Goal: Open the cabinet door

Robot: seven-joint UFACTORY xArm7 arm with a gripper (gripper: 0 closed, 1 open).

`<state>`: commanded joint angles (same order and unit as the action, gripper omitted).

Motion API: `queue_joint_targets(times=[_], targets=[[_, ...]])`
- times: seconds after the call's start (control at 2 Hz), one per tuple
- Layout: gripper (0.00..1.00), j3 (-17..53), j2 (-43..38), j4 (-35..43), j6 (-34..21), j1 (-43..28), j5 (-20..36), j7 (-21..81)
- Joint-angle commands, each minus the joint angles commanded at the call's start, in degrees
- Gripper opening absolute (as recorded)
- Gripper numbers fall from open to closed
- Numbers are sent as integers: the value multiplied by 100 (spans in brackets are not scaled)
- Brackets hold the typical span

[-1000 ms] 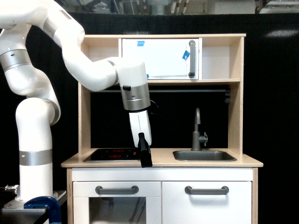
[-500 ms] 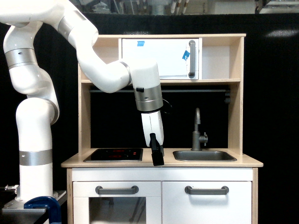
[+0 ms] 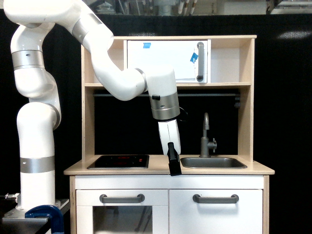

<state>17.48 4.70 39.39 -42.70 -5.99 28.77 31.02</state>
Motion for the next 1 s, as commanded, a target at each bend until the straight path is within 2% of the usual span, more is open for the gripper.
queue_joint_targets(times=[0.5,1.0], targets=[[100,-169,-988,724,86,84,914,863],[100,-387,-1321,1191,-148,247,1450,1518]])
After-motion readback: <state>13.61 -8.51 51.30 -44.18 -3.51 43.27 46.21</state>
